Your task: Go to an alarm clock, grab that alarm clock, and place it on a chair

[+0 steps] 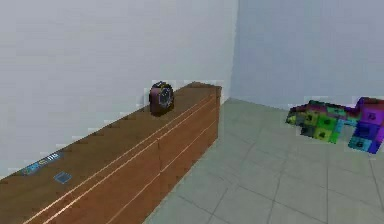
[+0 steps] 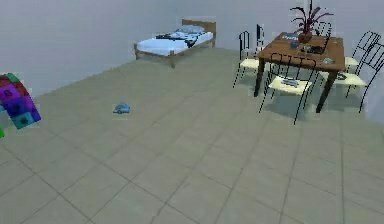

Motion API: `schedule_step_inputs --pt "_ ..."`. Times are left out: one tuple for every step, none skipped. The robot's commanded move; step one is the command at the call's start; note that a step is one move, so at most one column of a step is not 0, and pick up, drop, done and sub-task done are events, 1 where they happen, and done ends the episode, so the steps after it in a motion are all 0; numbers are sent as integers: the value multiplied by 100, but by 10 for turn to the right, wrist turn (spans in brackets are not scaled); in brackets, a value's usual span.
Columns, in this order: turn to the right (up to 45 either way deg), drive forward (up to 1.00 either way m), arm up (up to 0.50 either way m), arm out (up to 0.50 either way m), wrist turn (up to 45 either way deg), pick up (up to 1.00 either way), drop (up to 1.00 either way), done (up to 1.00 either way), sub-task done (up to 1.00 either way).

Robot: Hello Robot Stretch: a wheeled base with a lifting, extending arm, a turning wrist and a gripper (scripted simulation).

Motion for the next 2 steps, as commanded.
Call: schedule_step_inputs --pt "0 50 0 0 0 0 0 0 0" --pt "-450 0 0 0 0 0 0 0 0"
